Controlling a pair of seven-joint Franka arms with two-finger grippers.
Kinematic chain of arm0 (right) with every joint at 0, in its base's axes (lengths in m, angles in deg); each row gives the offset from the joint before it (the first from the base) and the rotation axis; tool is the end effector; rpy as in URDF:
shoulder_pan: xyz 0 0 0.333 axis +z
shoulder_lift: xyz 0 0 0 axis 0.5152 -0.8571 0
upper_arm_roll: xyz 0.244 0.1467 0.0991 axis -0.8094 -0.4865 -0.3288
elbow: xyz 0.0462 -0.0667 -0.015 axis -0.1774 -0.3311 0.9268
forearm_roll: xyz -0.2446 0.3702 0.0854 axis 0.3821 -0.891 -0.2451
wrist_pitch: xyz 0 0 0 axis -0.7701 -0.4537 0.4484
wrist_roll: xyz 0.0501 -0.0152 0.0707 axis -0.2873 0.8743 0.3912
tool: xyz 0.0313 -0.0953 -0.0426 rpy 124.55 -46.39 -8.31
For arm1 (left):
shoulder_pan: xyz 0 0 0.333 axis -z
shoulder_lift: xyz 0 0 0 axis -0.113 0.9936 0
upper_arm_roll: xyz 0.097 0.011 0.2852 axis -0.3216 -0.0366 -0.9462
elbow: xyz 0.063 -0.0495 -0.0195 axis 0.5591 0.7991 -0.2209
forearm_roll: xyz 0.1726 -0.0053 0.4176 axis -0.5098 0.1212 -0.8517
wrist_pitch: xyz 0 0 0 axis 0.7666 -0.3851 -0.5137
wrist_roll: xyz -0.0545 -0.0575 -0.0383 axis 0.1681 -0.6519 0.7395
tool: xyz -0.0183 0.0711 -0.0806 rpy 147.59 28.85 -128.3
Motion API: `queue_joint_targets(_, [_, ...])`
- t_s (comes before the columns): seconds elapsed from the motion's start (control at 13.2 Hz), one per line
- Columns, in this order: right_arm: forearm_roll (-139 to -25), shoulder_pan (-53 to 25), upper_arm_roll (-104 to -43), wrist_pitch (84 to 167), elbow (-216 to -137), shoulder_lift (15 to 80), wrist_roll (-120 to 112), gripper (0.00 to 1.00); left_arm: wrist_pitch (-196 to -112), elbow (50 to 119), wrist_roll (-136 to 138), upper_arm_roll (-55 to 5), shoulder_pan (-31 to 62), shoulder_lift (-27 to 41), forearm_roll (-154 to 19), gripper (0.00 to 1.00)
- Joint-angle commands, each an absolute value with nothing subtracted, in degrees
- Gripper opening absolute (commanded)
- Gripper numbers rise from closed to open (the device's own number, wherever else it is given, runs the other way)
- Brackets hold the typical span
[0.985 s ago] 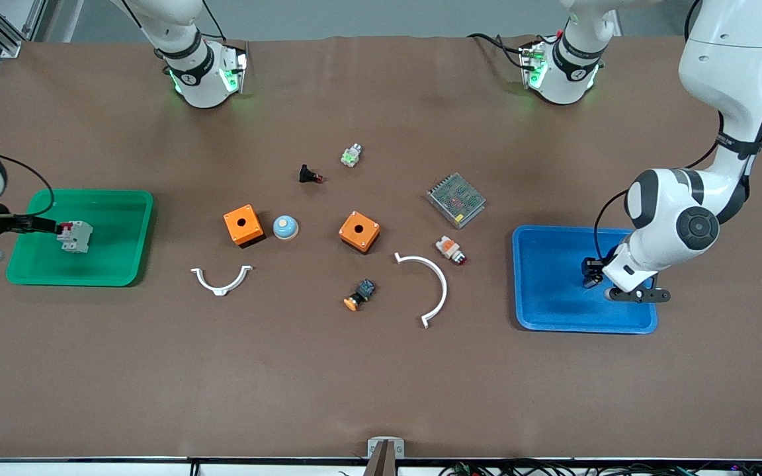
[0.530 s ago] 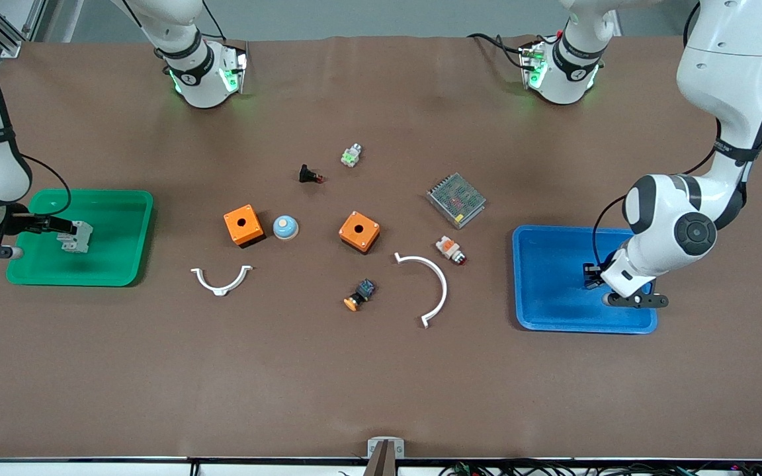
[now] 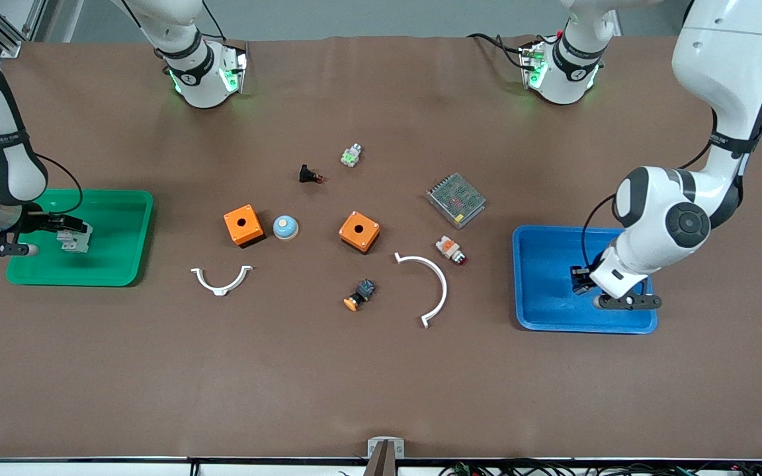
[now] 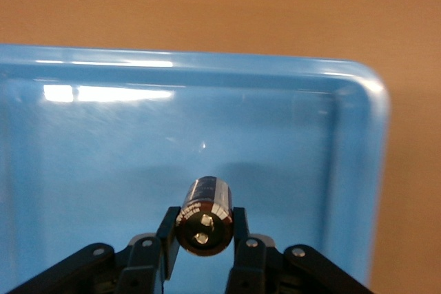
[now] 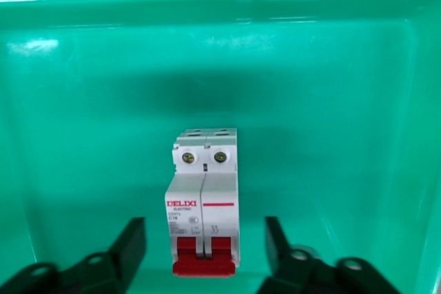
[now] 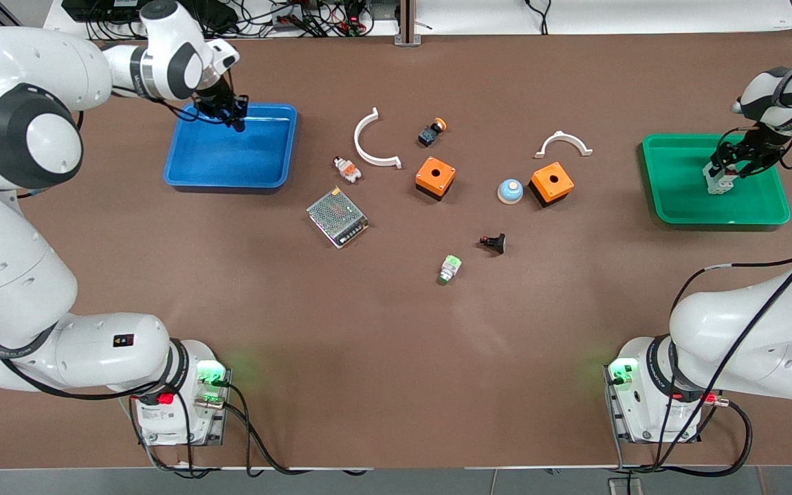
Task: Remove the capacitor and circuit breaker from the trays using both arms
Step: 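Grasp the capacitor with the left gripper while the right gripper grasps the breaker, then lift the capacitor and breaker out of the trays with both grippers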
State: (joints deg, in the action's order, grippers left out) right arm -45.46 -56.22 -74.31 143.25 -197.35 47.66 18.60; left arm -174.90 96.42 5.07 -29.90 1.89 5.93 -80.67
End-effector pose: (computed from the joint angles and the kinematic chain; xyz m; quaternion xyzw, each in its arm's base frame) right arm 0.5208 -0.3003 0.1559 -0.9966 0.0181 0.0765 0.0241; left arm 0.6523 -0.0958 0.2073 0.9996 0.0022 0.0126 0.0247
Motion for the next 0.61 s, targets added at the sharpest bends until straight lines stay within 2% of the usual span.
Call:
queue_joint_targets(0.0, [-45.0,-57.6,-75.1,144.0,-198.0,48.0,19.7,0.41,-171.5,97.8,13.7,-24.0,1.7,2.6,-81.5,0.01])
queue_joint_targets(0.08, [-45.0,-57.6,-75.1,144.0,-197.9,48.0,19.7,0.32,-171.3,98.0,17.7,-21.5,1.7,2.4,-81.6,0.01])
queue_joint_targets(0.23, [-45.0,-57.6,-75.2,143.5,-197.8,48.0,19.2,0.23,-171.2,98.0,26.2,-17.3,2.7,2.6,-81.7,0.01])
queue_joint_targets(0.53, [-45.1,-57.0,-75.3,140.0,-195.8,50.2,18.9,0.2,-171.3,97.6,41.9,-17.0,11.7,4.1,-84.3,0.0])
